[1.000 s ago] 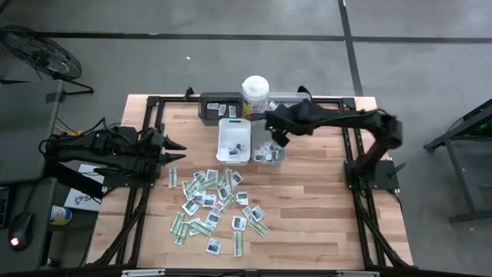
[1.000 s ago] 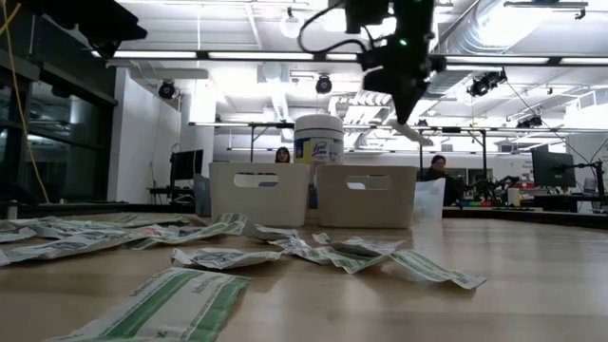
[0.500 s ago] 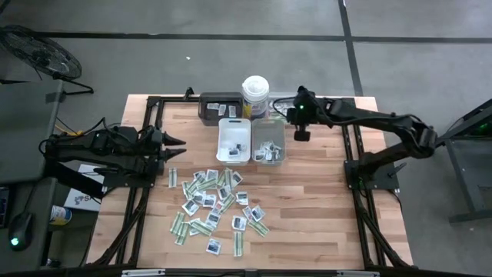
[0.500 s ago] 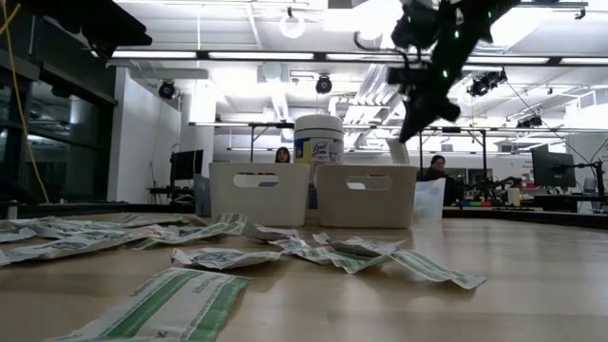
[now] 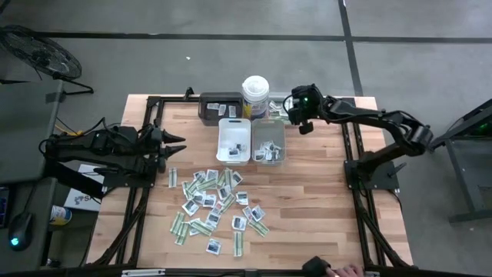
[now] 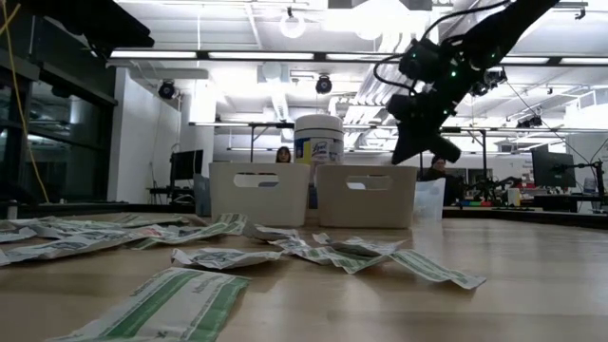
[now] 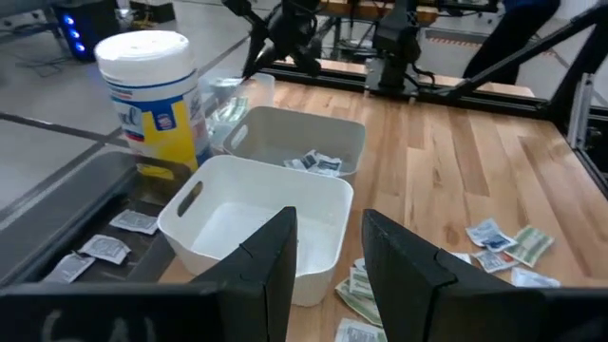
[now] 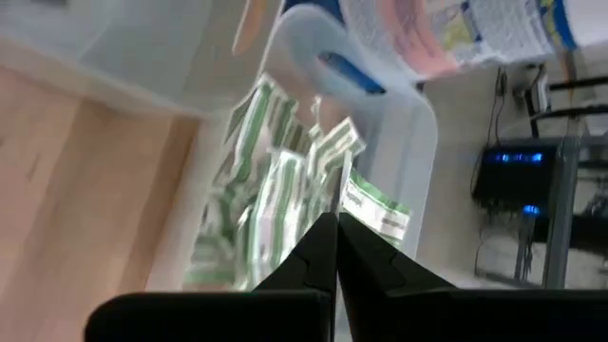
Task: Pick & Place First Aid Supplies
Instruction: Put the band aid into the transparent bin
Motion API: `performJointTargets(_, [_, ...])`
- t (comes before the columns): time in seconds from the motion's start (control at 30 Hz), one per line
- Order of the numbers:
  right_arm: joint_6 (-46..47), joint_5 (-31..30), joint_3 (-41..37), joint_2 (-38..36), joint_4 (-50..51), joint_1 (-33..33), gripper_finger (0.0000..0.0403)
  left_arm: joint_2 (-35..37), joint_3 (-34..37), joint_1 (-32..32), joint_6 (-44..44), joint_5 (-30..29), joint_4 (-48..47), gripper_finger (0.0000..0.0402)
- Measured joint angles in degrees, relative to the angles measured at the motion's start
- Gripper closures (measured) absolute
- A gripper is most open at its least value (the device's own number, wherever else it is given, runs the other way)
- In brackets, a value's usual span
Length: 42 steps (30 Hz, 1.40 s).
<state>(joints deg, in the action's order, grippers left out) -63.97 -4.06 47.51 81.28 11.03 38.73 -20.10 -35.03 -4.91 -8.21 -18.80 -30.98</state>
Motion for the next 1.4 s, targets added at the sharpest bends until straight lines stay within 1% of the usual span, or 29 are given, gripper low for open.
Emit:
performJointTargets(0.17, [-0.6,3.4,0.0,3.5,-4.4,0.3,0.0403,0.0,0.0,0.0,-0.2,-3.0,0.0,0.0283])
performJointTargets(0.3, [-0.4,4.0,0.0,5.8,-7.1,0.3,0.0403,0.0,0.0,0.0,-0.8,-4.6,0.0,0.0283])
performJointTargets(0.47, [-0.6,4.0,0.0,8.6,-9.8,0.3,0.0402,0.0,0.0,0.0,-1.4,-4.8,0.0,0.0283])
performJointTargets(0.73, [0.3,4.5,0.0,10.3,-10.5,0.3,0.0399,0.0,0.0,0.0,-2.6,-4.8,0.0,0.0283])
performJointTargets(0.87, [3.1,4.4,0.1,10.3,-11.7,0.3,0.0368,0.0,0.0,0.0,-2.8,-4.8,0.0,0.0283])
performJointTargets(1.1, [9.3,4.0,0.1,10.2,-12.2,0.0,0.0283,0.0,0.0,0.0,-4.0,-4.8,0.0,0.0283])
performJointTargets(1.27, [19.1,-1.7,0.1,8.2,-12.2,-2.5,0.024,0.0,0.0,0.0,-4.1,-4.0,-0.1,0.0283])
performJointTargets(1.33, [26.6,-6.0,0.1,6.5,-12.2,-3.8,0.0229,0.0,0.0,0.0,-4.1,-4.0,-0.1,0.0283])
performJointTargets(1.4, [34.9,-11.9,0.1,4.5,-12.1,-5.1,0.0221,0.0,0.0,0.0,-4.1,-3.9,-0.1,0.0283])
